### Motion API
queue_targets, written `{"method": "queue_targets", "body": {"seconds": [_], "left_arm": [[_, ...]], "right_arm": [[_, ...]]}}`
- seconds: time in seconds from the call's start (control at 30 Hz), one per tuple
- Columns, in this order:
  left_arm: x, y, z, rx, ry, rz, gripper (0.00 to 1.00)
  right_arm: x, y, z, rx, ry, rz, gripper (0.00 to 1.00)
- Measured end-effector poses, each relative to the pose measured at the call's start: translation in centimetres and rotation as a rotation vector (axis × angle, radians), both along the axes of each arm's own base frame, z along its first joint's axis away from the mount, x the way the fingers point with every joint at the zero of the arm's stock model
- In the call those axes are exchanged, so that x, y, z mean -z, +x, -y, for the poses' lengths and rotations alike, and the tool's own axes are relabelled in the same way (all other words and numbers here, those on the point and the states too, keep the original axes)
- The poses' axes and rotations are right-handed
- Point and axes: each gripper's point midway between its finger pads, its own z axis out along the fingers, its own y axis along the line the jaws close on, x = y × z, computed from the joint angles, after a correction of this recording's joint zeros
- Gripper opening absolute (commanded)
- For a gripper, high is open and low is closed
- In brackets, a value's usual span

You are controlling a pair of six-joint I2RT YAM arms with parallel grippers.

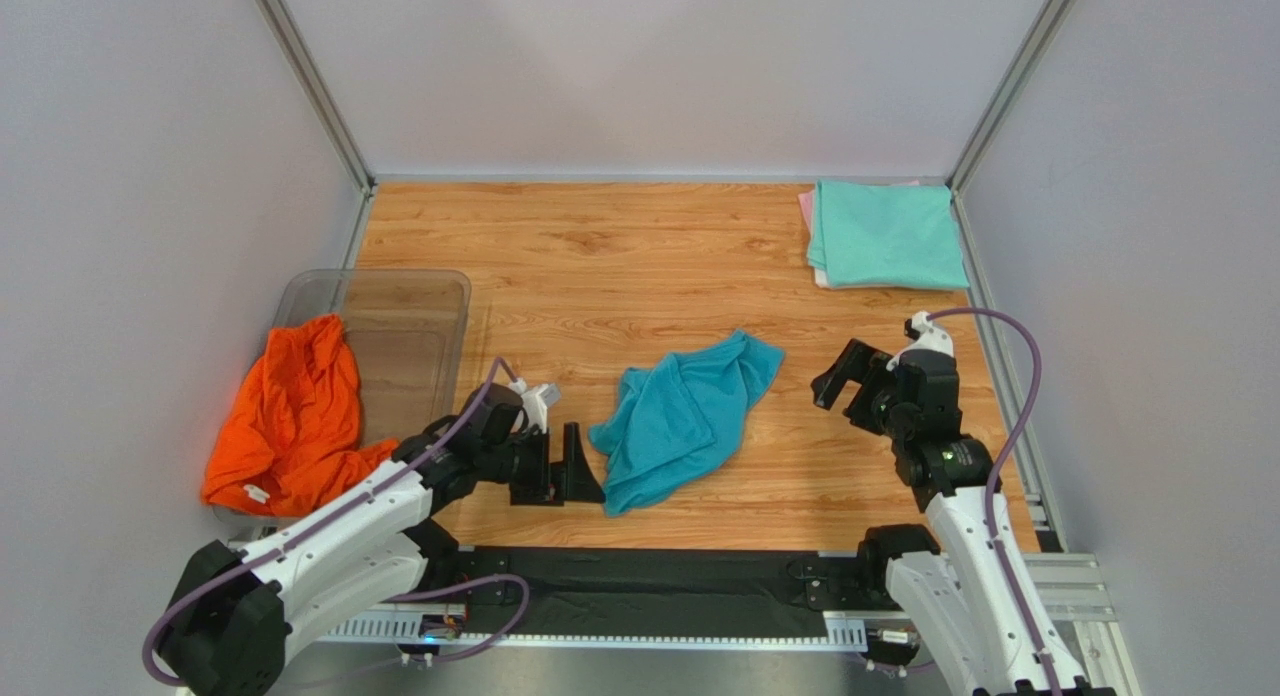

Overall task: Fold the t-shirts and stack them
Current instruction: Move the tshirt to the center of the board

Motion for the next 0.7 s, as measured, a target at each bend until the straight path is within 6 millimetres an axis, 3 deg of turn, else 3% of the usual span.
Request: {"method": "queue_targets", "body": {"seconds": [0.43,0.53,0.6,0.63,0.7], "left_arm": [[1.7,1.8,3.1,0.020,-0.035,-0.034,0.90],[1.8,1.8,3.3,0.026,-0.040,-0.036,0.82],[2.0,1.9,3.4,0.027,-0.037,-0.038,0.63],[2.3,1.8,3.3,0.026,-0.026,-0.041,0.34],[3.0,1.6,3.1,0.027,-0.003,-0.056,0.25]], "right_arm": [[-0.1,-0.1,-0.2,-0.012,0.009,0.005,1.00],[-0.1,-0.1,-0.2,-0.012,0.009,0.004,1.00],[-0.1,-0.1,-0.2,-0.012,0.009,0.004,1.00],[-0.1,-0.1,-0.2,-0.012,0.009,0.004,1.00],[-0.1,-0.1,-0.2,-0.012,0.009,0.004,1.00]]}}
